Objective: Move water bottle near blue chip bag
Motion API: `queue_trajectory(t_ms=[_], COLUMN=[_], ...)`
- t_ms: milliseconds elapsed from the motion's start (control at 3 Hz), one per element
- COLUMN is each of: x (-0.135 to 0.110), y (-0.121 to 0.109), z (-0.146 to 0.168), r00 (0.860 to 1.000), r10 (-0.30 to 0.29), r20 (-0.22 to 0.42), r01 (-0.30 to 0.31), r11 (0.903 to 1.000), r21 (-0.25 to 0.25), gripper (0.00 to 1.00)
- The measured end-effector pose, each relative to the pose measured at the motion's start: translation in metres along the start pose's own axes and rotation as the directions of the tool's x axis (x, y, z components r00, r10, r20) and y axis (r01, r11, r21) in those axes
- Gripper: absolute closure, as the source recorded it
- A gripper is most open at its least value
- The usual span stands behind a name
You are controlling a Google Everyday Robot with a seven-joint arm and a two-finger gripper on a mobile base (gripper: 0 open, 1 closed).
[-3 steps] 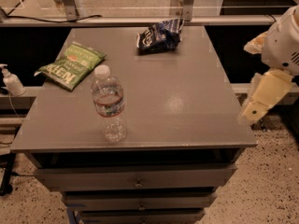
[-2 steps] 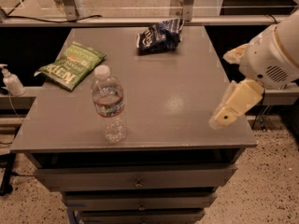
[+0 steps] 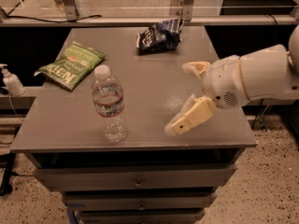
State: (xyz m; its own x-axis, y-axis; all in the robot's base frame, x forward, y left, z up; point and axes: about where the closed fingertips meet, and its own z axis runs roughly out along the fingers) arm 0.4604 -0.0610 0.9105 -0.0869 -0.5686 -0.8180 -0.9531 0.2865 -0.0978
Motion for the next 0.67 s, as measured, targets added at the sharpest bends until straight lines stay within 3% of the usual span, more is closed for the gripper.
queue_trajectory(t_ms=[333, 667], x=[-0.0332, -0.0325], y=[0.0135, 0.013], z=[0.0083, 0.0074], r00=[0.995, 0.995], r10=[-0.026, -0.02], r20=[0.097, 0.094], r01=[0.029, 0.023], r11=[0.999, 0.9992], r21=[-0.033, -0.031], gripper=[0.0, 0.0])
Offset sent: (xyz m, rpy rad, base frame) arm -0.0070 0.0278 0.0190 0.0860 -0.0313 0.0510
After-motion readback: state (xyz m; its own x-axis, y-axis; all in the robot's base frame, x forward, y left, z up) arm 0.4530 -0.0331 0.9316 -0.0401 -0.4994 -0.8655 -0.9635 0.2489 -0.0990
